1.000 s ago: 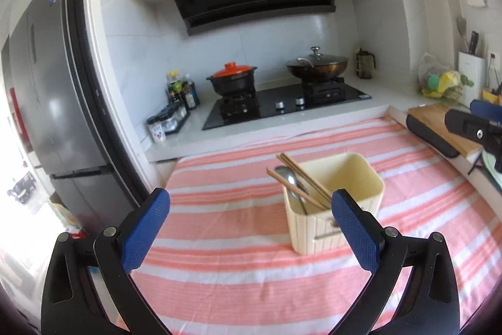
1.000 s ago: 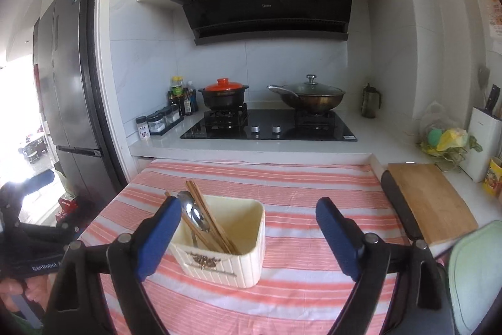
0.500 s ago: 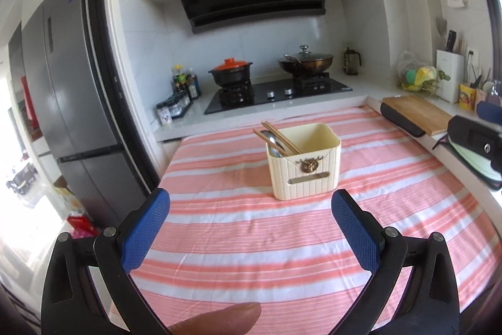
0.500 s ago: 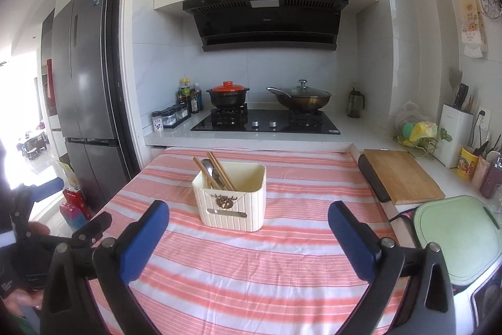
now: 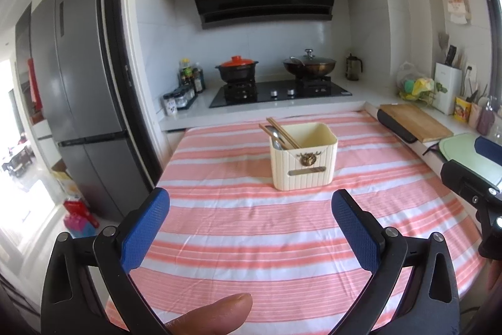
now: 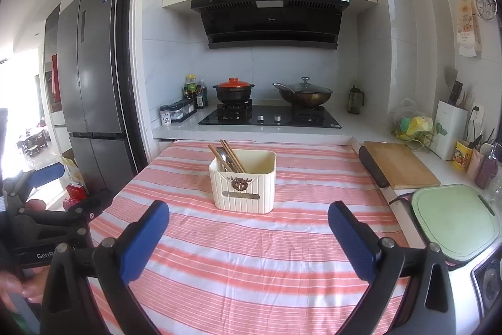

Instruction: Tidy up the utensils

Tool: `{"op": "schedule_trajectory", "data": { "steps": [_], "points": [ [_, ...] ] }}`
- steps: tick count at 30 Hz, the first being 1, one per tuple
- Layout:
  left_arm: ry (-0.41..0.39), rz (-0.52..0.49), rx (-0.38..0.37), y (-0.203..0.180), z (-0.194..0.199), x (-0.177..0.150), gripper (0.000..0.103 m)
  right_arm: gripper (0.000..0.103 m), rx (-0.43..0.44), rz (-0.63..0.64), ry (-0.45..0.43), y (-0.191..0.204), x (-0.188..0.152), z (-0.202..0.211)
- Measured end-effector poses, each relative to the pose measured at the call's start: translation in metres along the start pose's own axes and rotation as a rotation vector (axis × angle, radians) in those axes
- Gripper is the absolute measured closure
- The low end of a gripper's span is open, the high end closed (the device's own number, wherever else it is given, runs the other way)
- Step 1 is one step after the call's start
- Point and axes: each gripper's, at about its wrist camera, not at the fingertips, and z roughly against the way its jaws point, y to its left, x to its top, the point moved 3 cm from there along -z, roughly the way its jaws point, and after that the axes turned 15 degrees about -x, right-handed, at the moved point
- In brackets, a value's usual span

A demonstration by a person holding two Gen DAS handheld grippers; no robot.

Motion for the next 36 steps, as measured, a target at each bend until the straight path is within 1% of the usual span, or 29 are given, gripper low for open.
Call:
{"op": "schedule_trajectory", "data": {
  "steps": [11,18,24,36],
  "points": [
    [0.002,0.037,0.0,0.004,0.011,0.001,0.0,0.0,-0.022,0.008,-0.018,0.001,0.002,0.018],
    [0.012,0.068,0.004,0.008,0.012,0.002,0.0,0.0,-0.004,0.004,-0.014,0.002,-0.002,0.02],
    [0.015,0.058,0.011,0.005,0.011,0.002,0.0,0.0,0.008,0.005,-0.007,0.001,-0.004,0.017],
    [0.019,0.058,0.003,0.002,0.009,0.003,0.0,0.0,-0.011,-0.01,-0.016,-0.003,-0.002,0.02]
  ]
}}
